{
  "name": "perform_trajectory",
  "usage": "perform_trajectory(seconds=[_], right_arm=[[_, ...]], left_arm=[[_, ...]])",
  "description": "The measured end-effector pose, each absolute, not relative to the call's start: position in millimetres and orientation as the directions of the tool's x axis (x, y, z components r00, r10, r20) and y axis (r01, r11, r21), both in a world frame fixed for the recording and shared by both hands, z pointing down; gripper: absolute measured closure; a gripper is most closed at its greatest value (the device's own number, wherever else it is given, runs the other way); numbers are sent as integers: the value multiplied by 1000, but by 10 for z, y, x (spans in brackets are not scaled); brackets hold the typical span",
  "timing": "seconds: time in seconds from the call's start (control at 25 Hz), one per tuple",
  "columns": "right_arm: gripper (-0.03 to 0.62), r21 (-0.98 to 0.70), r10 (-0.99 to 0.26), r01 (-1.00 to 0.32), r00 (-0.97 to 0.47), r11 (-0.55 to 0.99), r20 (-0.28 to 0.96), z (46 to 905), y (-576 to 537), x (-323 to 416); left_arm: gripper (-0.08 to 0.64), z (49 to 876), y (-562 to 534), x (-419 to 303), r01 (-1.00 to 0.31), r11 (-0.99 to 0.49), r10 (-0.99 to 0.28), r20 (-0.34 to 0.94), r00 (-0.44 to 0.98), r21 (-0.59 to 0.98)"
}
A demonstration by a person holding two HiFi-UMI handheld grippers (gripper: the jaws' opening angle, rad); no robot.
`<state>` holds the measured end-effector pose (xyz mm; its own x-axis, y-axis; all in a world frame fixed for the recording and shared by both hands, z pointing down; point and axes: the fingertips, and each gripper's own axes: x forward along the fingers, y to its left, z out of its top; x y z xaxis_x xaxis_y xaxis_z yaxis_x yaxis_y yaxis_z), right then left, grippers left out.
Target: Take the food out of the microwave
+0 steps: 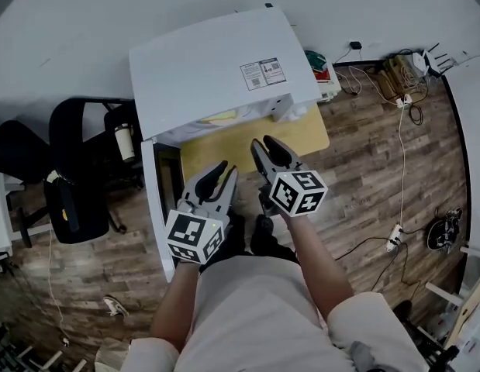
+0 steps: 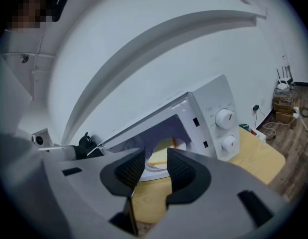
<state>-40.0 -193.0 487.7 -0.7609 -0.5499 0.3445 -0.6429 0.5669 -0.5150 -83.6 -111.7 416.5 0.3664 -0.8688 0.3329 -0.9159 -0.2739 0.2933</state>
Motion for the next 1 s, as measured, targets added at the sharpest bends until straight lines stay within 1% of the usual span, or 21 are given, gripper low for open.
perform_trajectory(seconds=[0.4,0.68,1.0], right_arm=[[472,-613,-602,-668,-712,422,362,5385,-2282,-585],[472,-684,-613,-650,-700,332,367,5701,-2424,-718],[472,-719,-600,-634,-703,284,382,5975,-2604,-795]], left_arm=[[505,4321,-1330,-966,-886,-339,-838,326,437,316],[505,4437,-1394,-1052,-890,-320,-838,341,426,325],[505,4510,-1423,-1085,-904,-269,-851,357,384,331]])
